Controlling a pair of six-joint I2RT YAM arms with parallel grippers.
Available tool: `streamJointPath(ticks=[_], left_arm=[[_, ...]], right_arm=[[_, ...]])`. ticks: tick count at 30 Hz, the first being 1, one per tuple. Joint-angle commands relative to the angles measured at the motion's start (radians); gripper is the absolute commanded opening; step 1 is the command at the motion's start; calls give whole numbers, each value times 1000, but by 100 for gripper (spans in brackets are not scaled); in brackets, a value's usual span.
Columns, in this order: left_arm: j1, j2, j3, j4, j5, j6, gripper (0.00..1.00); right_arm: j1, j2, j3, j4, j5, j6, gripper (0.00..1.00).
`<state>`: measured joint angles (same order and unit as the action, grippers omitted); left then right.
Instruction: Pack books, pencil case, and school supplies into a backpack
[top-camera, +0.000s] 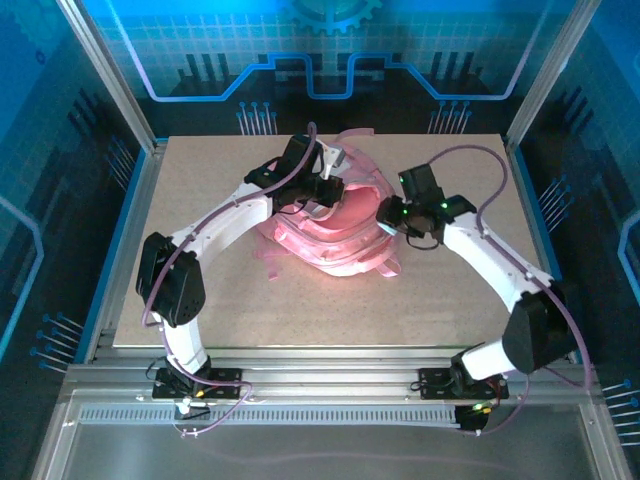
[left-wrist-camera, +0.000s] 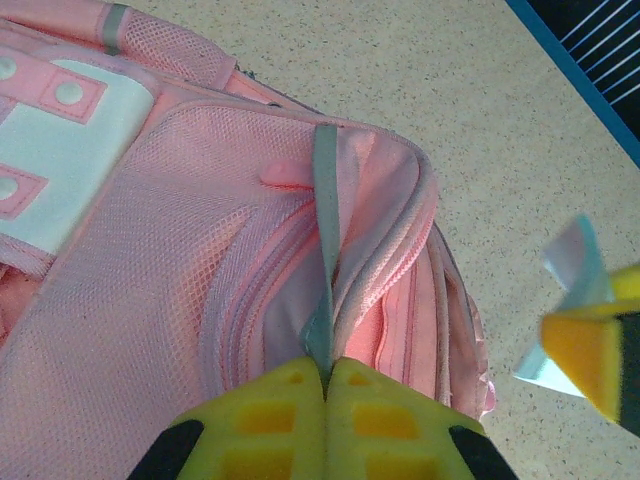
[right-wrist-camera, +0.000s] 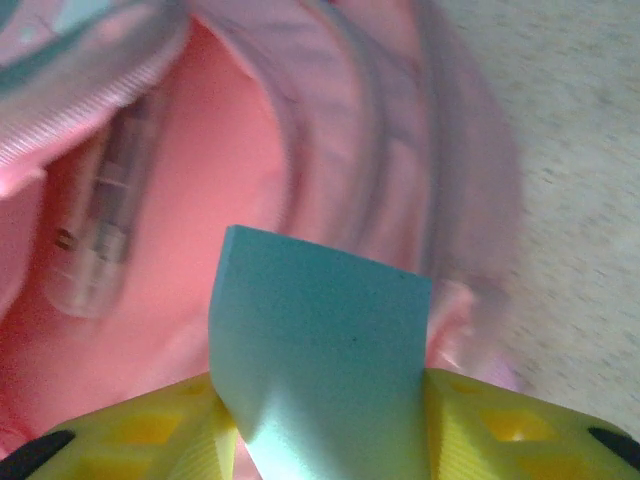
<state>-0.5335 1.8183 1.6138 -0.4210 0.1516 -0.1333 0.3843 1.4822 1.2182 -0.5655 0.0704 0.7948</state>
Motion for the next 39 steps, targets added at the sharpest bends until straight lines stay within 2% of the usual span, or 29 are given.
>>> streamJointPath(ticks=[1,6,9,10,12,14,16,21,25,30,39], left_arm=[[6,-52,57,77,36,-22,0],[5,-57,52,98,37,-48,0],[5,-61,51,92,35,-53,0],[6,-67,50,91,34,-55,0],[5,-77,44,91,29,-54,0],[5,-85,40,94,29,-55,0],[6,-91,37,100,32,-62,0],[1,-85,40,100,64,-87,0],[-8,-81,37,116,76,-102,0],[-11,-59,47,126,82,-131,0],[-12,-41,41,145,88,-175,0]], right_arm=[[-2,103,82,90,-108,-2,49],[1,227,137,240,-256,77,54],[-5,240,111,341,-330,134,76],[-5,233,99,358,-339,137,81],[-8,211,73,369,-333,134,84],[-12,193,38,398,-337,137,82],[-18,191,8,433,-349,146,76],[-14,236,-32,557,-382,194,48],[-4,299,-14,656,-430,242,38],[-28,258,-26,617,-459,209,38],[-90,-22,-98,270,-351,-57,55]])
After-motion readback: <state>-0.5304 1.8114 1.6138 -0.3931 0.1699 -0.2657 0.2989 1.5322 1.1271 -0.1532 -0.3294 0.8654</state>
